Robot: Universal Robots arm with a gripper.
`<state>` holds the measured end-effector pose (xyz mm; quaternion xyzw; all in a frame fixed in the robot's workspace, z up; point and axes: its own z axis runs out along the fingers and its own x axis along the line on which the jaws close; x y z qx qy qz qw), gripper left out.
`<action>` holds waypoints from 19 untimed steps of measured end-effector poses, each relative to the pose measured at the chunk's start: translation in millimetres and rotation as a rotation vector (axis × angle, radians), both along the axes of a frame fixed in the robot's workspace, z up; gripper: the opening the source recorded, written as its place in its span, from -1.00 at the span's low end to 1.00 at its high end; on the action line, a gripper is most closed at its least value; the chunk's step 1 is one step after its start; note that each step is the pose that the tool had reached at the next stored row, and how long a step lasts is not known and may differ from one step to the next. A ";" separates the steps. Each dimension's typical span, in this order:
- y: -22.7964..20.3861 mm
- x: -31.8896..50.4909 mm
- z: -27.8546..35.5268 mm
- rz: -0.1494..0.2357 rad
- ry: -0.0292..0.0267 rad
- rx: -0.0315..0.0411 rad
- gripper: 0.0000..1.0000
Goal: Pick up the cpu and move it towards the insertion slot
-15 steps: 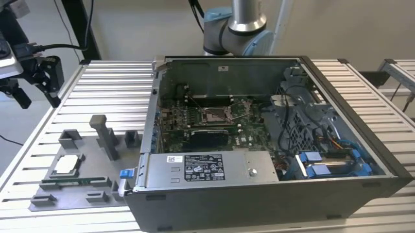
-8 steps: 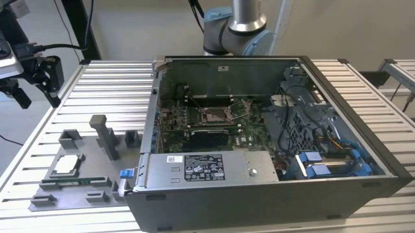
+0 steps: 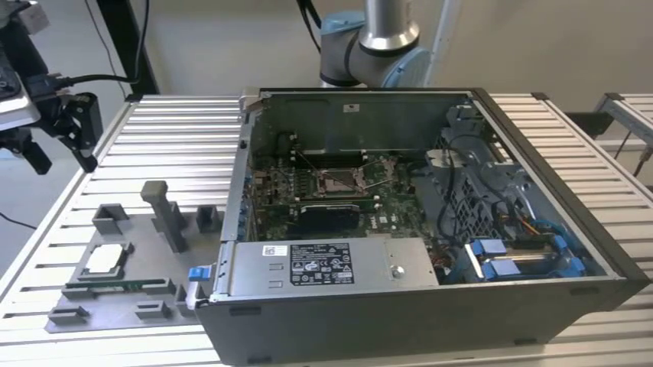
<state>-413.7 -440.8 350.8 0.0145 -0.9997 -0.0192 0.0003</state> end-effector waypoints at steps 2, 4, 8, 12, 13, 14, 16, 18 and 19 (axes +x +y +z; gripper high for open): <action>0.0 -0.2 -3.6 -0.003 0.0000 0.0000 1.00; 0.0 -0.7 -7.3 -0.010 -0.0001 0.0001 1.00; 0.0 -1.9 -14.7 -0.024 -0.0001 0.0000 1.00; 0.0 -2.5 -21.8 -0.026 -0.0001 0.0000 1.00; 0.0 -2.7 -23.7 -0.026 -0.0001 0.0000 1.00; 0.0 -2.8 -25.5 -0.026 -0.0001 0.0000 1.00; 0.0 -3.1 -29.2 -0.026 -0.0001 0.0000 1.00; 0.0 -3.1 -32.8 -0.026 -0.0001 0.0000 1.00; 0.0 -3.1 -34.6 -0.026 -0.0001 -0.0001 1.00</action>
